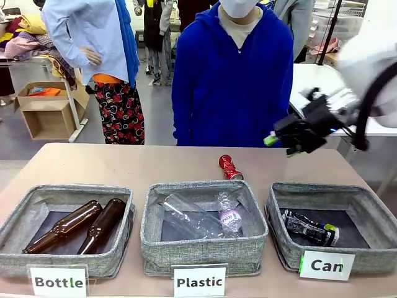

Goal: Sort the can waste into the basket.
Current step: Pick up the can waste from the table and place it in the right Fabric basket.

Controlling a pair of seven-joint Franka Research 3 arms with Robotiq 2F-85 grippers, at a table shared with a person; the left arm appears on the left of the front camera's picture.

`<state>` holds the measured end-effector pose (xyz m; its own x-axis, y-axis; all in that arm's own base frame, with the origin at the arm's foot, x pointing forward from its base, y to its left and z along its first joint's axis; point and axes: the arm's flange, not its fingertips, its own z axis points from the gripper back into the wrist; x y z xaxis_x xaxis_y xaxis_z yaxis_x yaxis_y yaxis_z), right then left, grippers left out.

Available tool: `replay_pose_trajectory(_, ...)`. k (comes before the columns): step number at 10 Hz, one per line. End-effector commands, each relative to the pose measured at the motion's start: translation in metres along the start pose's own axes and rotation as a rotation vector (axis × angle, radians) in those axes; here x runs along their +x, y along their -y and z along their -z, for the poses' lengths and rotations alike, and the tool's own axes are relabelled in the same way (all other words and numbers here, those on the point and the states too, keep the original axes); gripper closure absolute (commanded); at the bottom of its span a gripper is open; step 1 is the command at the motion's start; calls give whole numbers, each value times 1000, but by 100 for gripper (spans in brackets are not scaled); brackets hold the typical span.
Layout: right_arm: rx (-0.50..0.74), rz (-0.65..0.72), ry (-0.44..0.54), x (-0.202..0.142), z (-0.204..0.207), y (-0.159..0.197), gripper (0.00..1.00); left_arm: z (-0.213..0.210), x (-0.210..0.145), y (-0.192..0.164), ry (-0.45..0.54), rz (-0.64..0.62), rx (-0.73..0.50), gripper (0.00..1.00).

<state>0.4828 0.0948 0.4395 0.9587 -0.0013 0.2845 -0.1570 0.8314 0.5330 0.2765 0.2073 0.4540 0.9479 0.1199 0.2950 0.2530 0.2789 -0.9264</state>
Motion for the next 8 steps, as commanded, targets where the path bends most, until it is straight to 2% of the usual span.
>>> replay_pose_trajectory(1,-159,9,-116,38,33,-26,0,-2,-3,2,-7,4,-6,0)
replay_pose_trajectory(4,-324,-27,-228,74,119,-67,0,-2,-3,2,-7,4,-6,0)
replay_pose_trajectory(6,-382,-45,-261,84,160,-75,0,-2,-3,2,-7,4,-6,0)
replay_pose_trajectory(8,-481,-24,-247,95,203,-67,0,-2,-3,2,-7,4,-6,0)
